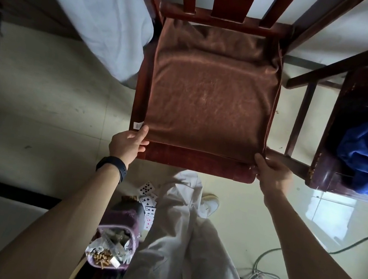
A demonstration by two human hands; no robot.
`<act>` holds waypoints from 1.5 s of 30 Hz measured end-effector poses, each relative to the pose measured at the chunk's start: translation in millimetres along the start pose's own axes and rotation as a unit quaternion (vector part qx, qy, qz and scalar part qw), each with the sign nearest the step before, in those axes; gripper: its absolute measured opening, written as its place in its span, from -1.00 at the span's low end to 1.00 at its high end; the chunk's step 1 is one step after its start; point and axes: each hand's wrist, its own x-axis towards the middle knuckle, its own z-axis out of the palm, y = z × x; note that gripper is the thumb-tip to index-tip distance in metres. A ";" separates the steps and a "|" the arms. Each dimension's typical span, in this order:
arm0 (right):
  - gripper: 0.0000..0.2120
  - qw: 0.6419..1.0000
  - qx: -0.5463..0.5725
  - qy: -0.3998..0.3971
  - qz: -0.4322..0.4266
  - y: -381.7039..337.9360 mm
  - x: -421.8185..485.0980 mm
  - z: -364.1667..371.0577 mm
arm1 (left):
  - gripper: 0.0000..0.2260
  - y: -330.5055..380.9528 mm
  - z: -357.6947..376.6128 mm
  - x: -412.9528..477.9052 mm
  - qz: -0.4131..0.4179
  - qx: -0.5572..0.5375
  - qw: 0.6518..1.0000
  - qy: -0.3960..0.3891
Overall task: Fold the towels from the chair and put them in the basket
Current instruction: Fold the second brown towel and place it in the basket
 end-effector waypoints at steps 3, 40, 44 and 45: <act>-0.81 1.000 0.011 -0.019 0.005 -0.5 -8.1 -4.9 | -0.67 5.7 -7.5 -8.2 -0.006 -0.018 1.000 -0.002; -0.87 0.757 -0.341 0.022 -0.557 -109.4 -230.8 -248.9 | -0.85 146.8 -177.0 -264.0 0.636 0.512 0.568 0.102; -0.79 0.736 -0.353 0.012 -0.578 -126.4 -213.6 -243.4 | -0.82 160.1 -178.1 -253.3 0.639 0.529 0.550 0.097; -0.84 0.739 -0.350 0.018 -0.576 -134.8 -207.8 -240.9 | -0.83 167.3 -176.0 -250.1 0.634 0.526 0.558 0.100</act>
